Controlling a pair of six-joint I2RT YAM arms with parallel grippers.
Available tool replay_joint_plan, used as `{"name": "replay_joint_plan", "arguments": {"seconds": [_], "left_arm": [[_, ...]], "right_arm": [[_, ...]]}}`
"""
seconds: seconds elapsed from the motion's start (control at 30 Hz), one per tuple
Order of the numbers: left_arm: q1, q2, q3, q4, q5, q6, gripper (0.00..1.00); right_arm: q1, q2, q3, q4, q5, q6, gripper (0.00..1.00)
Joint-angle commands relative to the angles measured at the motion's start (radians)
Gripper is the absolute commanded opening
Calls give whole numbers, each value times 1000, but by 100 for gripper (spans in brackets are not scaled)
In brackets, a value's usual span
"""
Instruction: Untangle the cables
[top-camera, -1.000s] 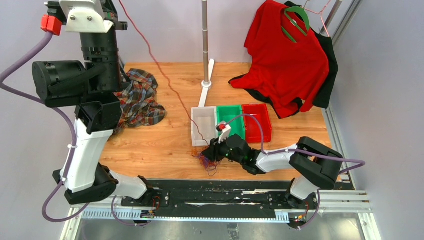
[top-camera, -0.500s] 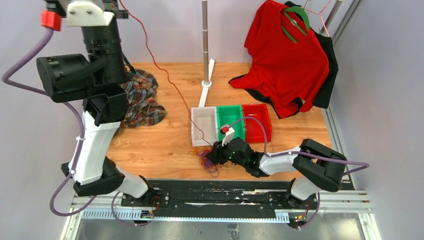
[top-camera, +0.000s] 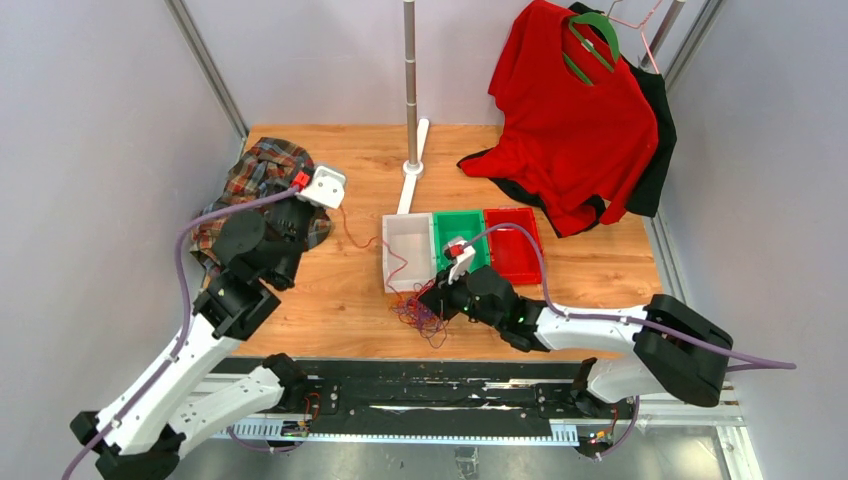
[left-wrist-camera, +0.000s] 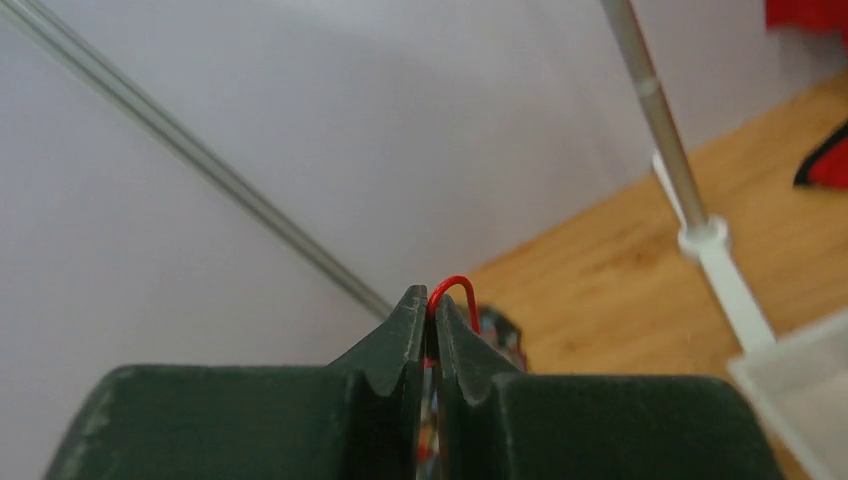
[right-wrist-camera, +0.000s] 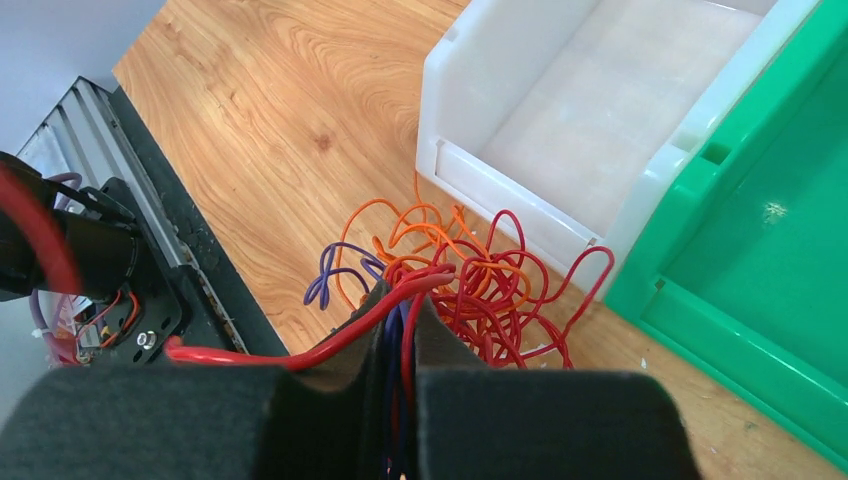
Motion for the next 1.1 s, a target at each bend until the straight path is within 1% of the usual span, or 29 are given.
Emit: {"name": "replay_joint_plan", "arguments": {"seconds": [0.0, 0.07, 0.1, 0.17, 0.2, 0.27, 0.3, 0.37, 0.47, 0.6, 0.7, 0.8, 0.87, 0.97, 1.07], "left_arm": [[79, -105, -170, -257, -35, -110, 23], [100, -124, -254, -383, 47, -104, 55], [102, -126, -282, -444, 95, -101, 65], [102, -113, -301, -570, 240, -104, 78], [102, -102, -292, -621, 316, -120, 82], [102, -71, -246, -698, 488, -160, 94], [102, -53, -217, -718, 569, -185, 98], [102, -29, -169, -716, 699, -238, 100], [102, -6, -143, -654, 861, -353, 100], [102, 19, -170, -550, 1000, -492, 98], [102, 45, -192, -513, 1088, -521, 94], [102, 71, -204, -500, 1139, -525, 90], [101, 88, -204, -507, 1166, -486, 90], [91, 117, -198, -515, 1136, -435, 87], [91, 131, -194, -544, 1117, -377, 80]], "right_arm": [[13, -9, 48, -38, 24, -43, 1], [13, 0, 68, -52, 12, -44, 1], [13, 6, 79, -61, 5, -43, 1], [13, 18, 107, -83, -5, -34, 1], [14, 21, 116, -96, -6, -31, 1], [15, 30, 138, -124, 5, -21, 1], [15, 33, 153, -148, 14, -16, 1], [15, 34, 177, -182, 26, -2, 1], [15, 31, 186, -168, 26, 11, 0], [17, 35, 214, -160, 7, 21, 1], [18, 42, 226, -154, 1, 25, 1], [19, 57, 238, -143, -25, 39, 1], [21, 65, 246, -142, -35, 47, 1], [23, 76, 246, -118, -48, 54, 1], [24, 87, 245, -105, -68, 63, 1]]}}
